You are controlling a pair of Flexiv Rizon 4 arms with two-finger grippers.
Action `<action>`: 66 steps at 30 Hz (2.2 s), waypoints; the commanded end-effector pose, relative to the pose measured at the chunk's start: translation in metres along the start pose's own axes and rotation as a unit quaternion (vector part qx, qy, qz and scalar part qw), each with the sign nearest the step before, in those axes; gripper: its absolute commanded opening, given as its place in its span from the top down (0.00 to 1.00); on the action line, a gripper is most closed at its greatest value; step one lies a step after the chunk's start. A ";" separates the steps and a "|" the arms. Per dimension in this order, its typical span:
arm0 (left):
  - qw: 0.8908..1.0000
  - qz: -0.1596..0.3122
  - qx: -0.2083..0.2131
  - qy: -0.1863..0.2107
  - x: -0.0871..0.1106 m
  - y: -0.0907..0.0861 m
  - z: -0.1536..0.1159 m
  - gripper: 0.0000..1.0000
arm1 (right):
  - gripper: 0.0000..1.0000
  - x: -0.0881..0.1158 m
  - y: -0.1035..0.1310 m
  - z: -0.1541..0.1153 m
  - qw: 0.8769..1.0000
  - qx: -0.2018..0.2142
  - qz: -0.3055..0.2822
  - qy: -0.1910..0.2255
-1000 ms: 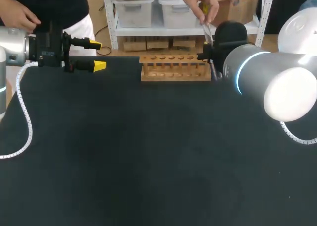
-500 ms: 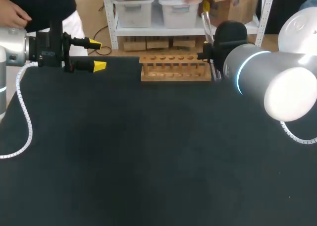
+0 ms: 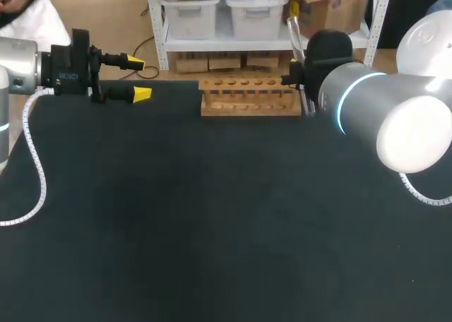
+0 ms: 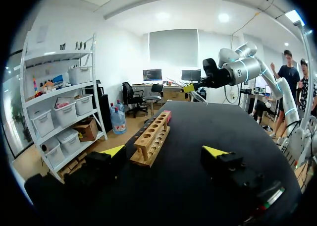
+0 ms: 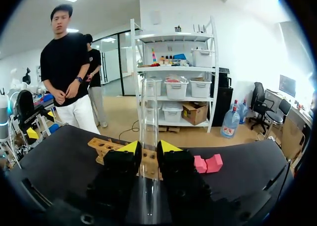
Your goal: Grasp the test tube, adjust it, and insert it.
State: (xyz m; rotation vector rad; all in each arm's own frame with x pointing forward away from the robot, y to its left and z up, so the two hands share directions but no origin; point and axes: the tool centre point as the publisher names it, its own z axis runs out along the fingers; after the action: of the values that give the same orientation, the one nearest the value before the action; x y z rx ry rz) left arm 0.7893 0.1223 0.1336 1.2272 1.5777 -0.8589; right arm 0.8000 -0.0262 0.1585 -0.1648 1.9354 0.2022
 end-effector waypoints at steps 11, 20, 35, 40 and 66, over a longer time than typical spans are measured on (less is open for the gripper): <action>1.000 0.002 -0.002 -0.002 0.001 -0.001 0.000 0.00 | 1.00 0.009 -0.002 0.018 0.997 0.071 0.011 -0.007; 1.000 0.002 -0.002 -0.002 0.001 -0.001 0.000 0.00 | 1.00 0.011 0.013 0.038 0.992 0.124 0.005 0.020; 1.000 0.002 -0.002 -0.002 0.001 -0.001 0.000 0.00 | 1.00 0.039 0.025 0.058 0.984 0.164 0.023 0.059; 1.000 0.002 -0.002 -0.002 0.001 -0.001 0.000 0.00 | 1.00 0.054 0.022 0.064 0.985 0.156 0.039 0.067; 1.000 0.002 -0.002 -0.002 0.001 -0.001 0.000 0.00 | 1.00 0.086 0.011 0.096 0.985 0.118 0.045 0.118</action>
State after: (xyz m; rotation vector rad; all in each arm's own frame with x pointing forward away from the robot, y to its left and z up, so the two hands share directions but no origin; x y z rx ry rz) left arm 0.7893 0.1224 0.1336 1.2272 1.5778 -0.8589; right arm 0.8507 0.0049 0.0475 0.0624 2.1829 0.0082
